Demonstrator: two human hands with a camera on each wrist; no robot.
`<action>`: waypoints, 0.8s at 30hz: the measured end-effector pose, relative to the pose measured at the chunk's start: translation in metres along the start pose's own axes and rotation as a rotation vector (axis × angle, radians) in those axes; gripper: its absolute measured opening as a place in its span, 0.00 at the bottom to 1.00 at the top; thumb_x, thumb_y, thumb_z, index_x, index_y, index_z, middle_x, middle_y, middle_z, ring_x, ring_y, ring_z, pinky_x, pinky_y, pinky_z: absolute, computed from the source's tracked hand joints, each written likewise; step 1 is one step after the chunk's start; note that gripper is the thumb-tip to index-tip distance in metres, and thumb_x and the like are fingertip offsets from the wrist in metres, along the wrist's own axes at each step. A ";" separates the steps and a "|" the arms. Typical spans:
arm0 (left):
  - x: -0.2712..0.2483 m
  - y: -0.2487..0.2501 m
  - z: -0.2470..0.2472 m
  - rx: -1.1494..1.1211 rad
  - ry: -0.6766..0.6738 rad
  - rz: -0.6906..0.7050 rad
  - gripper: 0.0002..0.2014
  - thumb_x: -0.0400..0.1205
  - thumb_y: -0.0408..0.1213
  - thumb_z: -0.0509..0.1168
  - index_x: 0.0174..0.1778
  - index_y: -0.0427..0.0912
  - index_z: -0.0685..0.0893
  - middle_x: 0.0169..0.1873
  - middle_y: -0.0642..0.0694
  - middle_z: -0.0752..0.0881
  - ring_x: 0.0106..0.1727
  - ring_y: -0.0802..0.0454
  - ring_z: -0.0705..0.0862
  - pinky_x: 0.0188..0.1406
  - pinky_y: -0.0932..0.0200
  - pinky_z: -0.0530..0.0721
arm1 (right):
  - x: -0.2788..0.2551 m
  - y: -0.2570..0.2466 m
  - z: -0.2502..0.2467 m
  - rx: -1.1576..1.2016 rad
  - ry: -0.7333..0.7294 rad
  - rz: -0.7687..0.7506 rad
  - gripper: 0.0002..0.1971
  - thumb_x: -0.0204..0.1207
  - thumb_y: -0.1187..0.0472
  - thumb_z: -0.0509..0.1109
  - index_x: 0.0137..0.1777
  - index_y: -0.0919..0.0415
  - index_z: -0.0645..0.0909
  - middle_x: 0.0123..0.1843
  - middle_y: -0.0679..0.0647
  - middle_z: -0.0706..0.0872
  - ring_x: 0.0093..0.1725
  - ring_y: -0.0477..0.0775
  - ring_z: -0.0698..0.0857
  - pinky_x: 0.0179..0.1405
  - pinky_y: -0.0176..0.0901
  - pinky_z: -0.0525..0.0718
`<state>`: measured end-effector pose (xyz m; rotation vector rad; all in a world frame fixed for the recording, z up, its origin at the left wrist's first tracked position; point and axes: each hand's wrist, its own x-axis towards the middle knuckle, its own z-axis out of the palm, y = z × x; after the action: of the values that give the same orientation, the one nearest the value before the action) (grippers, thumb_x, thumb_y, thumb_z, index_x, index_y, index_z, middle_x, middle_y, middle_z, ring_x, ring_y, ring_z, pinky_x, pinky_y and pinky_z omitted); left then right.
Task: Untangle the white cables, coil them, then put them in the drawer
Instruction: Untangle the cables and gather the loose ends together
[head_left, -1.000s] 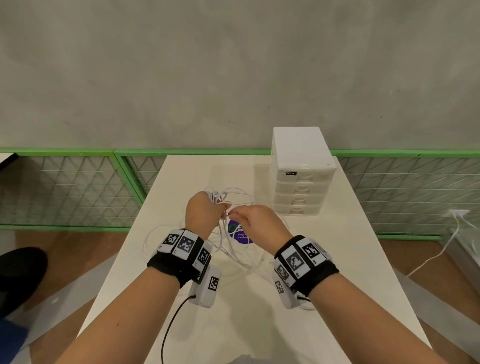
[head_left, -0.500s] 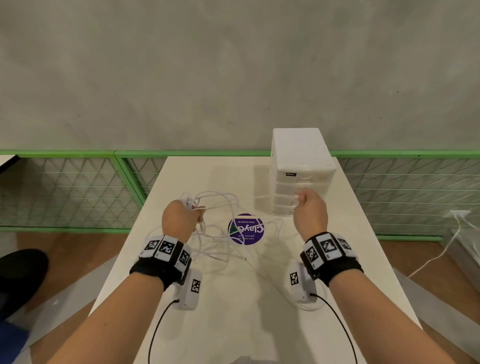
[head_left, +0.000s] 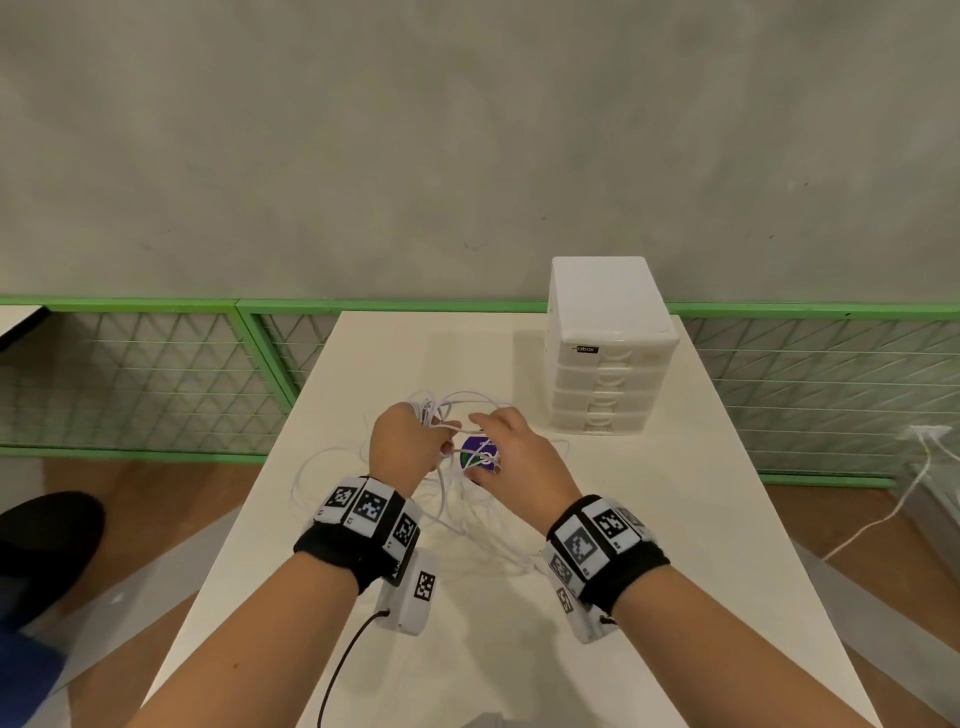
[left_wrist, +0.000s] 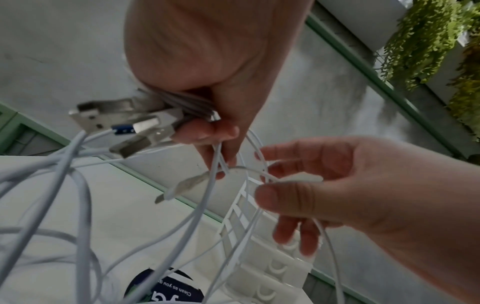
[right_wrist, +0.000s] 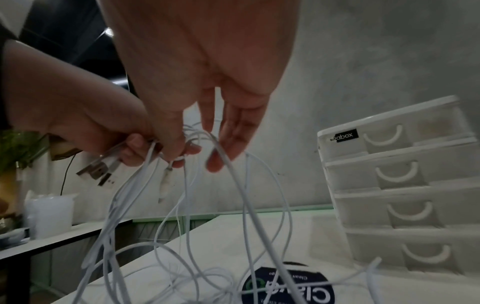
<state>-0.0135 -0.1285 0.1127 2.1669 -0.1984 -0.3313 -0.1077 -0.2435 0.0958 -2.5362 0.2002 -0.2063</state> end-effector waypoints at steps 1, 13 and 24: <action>-0.001 0.000 -0.002 -0.014 0.002 0.002 0.13 0.77 0.33 0.72 0.26 0.35 0.81 0.22 0.44 0.84 0.08 0.60 0.70 0.13 0.67 0.70 | 0.000 0.001 0.001 0.054 -0.004 -0.014 0.21 0.78 0.61 0.67 0.71 0.57 0.75 0.68 0.53 0.76 0.56 0.56 0.83 0.59 0.44 0.79; 0.013 -0.020 -0.017 -0.001 0.031 -0.036 0.15 0.76 0.36 0.73 0.37 0.24 0.87 0.16 0.49 0.82 0.08 0.59 0.70 0.14 0.66 0.69 | -0.008 0.042 -0.032 0.427 0.445 0.197 0.14 0.81 0.68 0.60 0.51 0.53 0.85 0.50 0.51 0.85 0.48 0.46 0.81 0.45 0.30 0.74; -0.012 0.024 -0.025 0.285 -0.501 0.106 0.15 0.72 0.38 0.78 0.33 0.42 0.75 0.24 0.48 0.77 0.20 0.57 0.73 0.21 0.65 0.71 | -0.003 0.028 -0.033 0.294 0.173 0.099 0.33 0.72 0.45 0.72 0.77 0.46 0.67 0.80 0.46 0.63 0.79 0.45 0.60 0.76 0.38 0.58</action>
<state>-0.0174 -0.1193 0.1480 2.3031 -0.6736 -0.8239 -0.1195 -0.2834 0.1071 -2.2113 0.3359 -0.3867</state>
